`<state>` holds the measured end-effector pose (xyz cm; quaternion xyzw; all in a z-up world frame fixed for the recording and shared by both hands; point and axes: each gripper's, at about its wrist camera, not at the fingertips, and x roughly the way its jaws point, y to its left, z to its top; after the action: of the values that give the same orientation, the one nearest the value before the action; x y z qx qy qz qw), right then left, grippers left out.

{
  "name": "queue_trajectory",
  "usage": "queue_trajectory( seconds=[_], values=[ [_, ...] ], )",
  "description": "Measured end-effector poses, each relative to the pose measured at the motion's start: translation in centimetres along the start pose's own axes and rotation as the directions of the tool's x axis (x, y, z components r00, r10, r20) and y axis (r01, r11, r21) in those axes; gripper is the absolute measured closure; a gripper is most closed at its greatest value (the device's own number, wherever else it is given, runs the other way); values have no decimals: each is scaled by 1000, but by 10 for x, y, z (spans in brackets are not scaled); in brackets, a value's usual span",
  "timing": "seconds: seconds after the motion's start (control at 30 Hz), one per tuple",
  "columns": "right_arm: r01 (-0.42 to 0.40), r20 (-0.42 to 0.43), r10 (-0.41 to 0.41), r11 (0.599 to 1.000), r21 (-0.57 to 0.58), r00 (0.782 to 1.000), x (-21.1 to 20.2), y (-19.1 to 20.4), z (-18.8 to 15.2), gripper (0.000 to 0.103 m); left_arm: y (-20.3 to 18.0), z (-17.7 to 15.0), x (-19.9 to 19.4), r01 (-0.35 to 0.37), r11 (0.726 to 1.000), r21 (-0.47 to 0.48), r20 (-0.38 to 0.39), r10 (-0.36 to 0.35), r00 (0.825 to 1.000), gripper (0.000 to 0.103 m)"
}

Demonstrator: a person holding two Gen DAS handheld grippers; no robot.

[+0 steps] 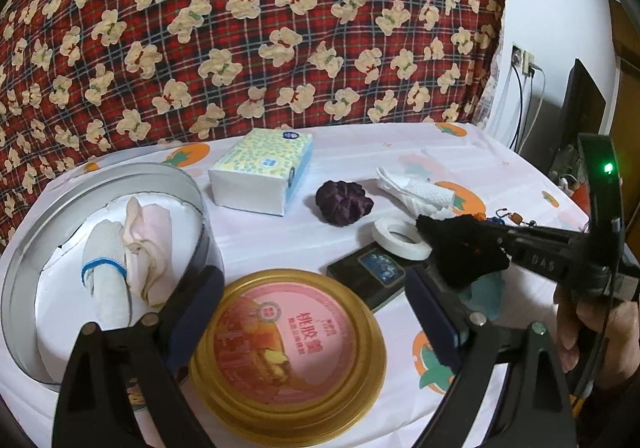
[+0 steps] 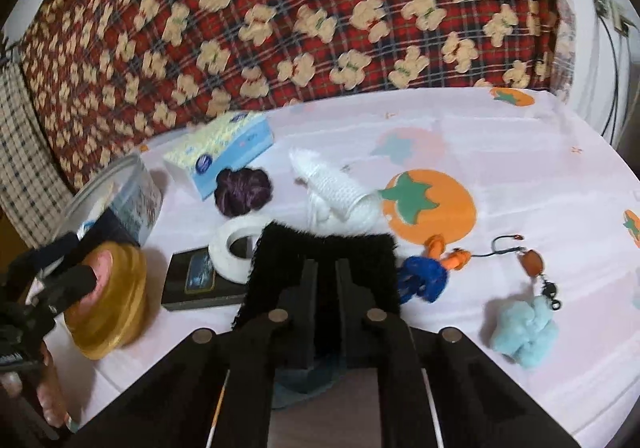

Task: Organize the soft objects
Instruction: 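Grasp the white tape roll with the left tool while the right tool holds the black cloth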

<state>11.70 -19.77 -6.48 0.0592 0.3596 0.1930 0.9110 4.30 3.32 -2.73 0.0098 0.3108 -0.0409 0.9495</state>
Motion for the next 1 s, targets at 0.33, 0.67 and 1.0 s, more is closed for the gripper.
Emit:
queue_trajectory(
  seconds=[0.33,0.67,1.0],
  values=[
    [61,-76,-61,998,4,995,12,-4,6,23,-12,-3,7,19,1000,8,-13,-19,1000,10],
    [90,-118,-97,994,-65,988,28,7,2,53,-12,-2,7,20,1000,2,-11,-20,1000,10],
    [28,71,-24,998,-62,997,-7,10,2,94,-20,-1,12,24,1000,16,-21,-23,1000,10]
  ],
)
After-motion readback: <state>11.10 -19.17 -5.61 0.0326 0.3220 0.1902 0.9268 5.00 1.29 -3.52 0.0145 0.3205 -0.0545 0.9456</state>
